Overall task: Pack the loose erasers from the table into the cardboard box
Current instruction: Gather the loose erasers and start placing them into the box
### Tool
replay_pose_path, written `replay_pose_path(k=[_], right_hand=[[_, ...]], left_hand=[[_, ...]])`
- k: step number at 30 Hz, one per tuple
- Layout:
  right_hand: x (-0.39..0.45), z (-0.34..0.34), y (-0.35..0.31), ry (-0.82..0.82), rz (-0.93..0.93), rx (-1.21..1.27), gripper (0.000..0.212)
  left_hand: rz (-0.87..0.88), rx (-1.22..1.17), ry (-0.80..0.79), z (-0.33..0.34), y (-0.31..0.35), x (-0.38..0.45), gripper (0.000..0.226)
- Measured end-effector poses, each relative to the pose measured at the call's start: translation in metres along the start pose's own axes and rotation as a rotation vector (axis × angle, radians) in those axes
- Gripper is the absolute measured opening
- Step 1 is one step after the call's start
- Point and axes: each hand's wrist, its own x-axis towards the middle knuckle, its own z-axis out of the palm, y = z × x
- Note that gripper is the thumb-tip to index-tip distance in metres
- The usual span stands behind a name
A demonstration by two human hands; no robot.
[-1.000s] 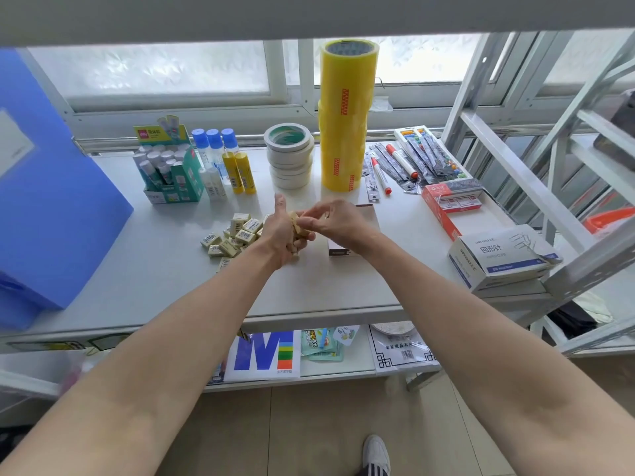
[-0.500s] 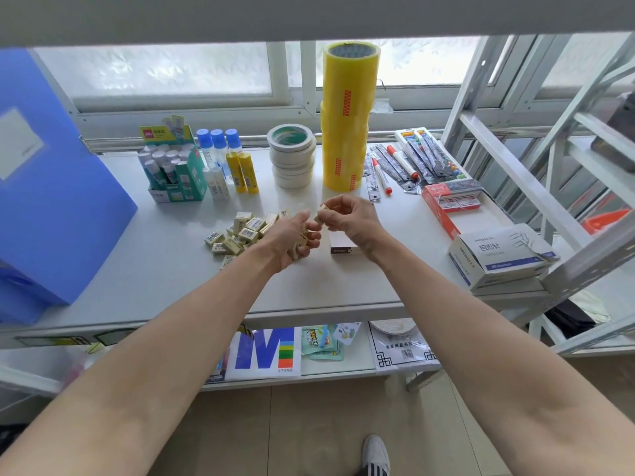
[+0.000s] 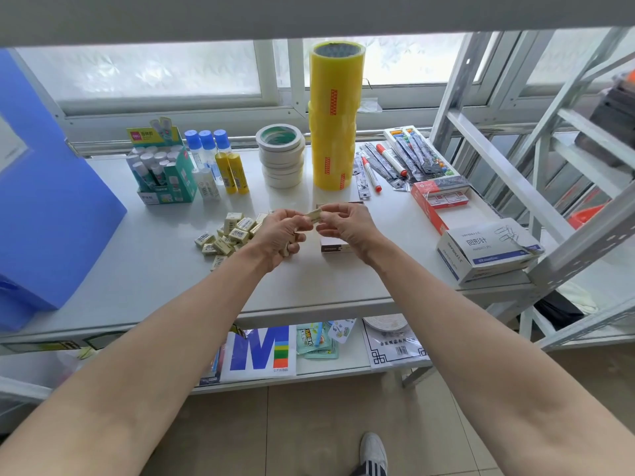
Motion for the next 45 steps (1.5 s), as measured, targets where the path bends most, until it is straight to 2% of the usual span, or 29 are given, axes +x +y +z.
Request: replay_pose_path(k=[2,6,9,11,16,20,24,30,39,45], right_hand=[[0.001,-0.002,0.001,0.018,-0.023,0.009,0.005],[0.0,-0.007,0.002,0.033,-0.043,0.001,0.008],[-0.001,-0.01,0.002,-0.009,-0.075,-0.044,0.029],[0.0,-0.012,0.003,-0.035,-0.12,-0.148,0.034],[0.005,-0.025,0.003,0.077,-0.227,-0.553,0.019],[0.018,-0.046,0.001,0.264,-0.271,-0.863,0.02],[0.035,-0.059,-0.001,0.236,-0.248,-1.037,0.019],[0.057,-0.056,0.001,0.175,-0.269,-1.267,0.019],[0.061,-0.053,0.007,0.203,-0.3,-1.318,0.025],[0.059,-0.052,0.012,0.21,-0.314,-1.359,0.016]], left_hand=[[-0.003,0.014,-0.014,0.001,-0.001,0.001,0.012],[-0.004,0.021,-0.005,0.004,-0.003,0.004,0.019],[-0.009,0.071,0.04,0.01,-0.003,0.009,0.024],[-0.008,0.089,0.059,0.014,-0.002,0.013,0.019],[0.063,0.234,0.121,0.024,-0.003,0.022,0.011],[0.101,0.451,0.22,0.027,-0.01,0.032,0.028],[0.068,0.585,0.197,0.031,-0.015,0.039,0.041],[0.089,0.692,0.226,0.032,-0.02,0.041,0.039],[0.108,0.711,0.231,0.031,-0.021,0.041,0.035],[0.112,0.721,0.224,0.031,-0.021,0.041,0.033]])
